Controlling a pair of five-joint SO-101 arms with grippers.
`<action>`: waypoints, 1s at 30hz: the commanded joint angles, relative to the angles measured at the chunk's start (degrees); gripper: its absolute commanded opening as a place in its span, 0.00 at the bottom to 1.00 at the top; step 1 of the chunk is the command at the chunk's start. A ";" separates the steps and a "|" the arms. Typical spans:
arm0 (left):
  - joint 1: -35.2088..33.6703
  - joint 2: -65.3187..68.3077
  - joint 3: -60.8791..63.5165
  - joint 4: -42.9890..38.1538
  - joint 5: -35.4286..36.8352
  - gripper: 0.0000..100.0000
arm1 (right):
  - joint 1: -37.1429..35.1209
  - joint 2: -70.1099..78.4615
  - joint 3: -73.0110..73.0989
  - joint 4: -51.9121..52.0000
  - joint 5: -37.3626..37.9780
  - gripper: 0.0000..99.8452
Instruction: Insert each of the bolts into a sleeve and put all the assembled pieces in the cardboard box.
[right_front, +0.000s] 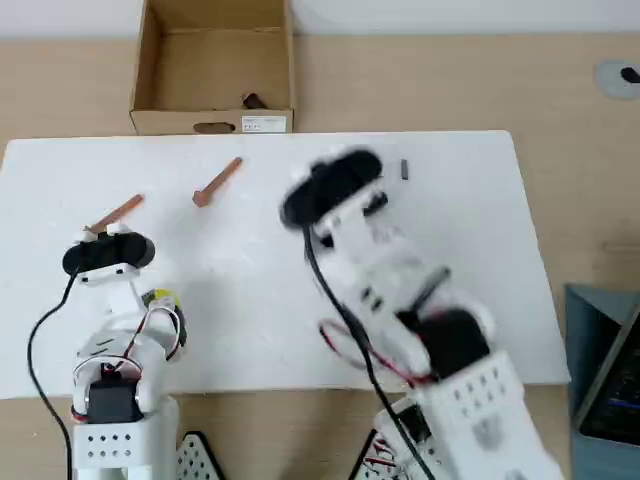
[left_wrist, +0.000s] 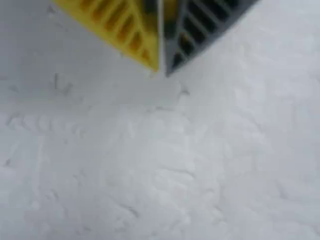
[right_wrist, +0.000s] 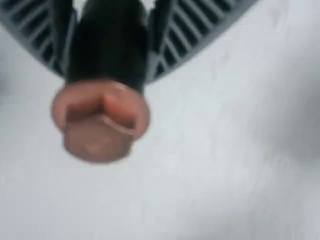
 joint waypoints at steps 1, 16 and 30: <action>-0.35 -0.40 -0.35 -0.88 0.09 0.00 | 1.89 11.56 -11.03 -5.10 0.53 0.01; -0.44 -0.40 -0.35 -0.79 1.76 0.00 | 4.79 59.56 -53.05 -16.62 6.86 0.01; -0.44 -0.40 -0.35 -0.79 1.76 0.00 | 5.23 99.12 -99.74 -16.62 10.64 0.01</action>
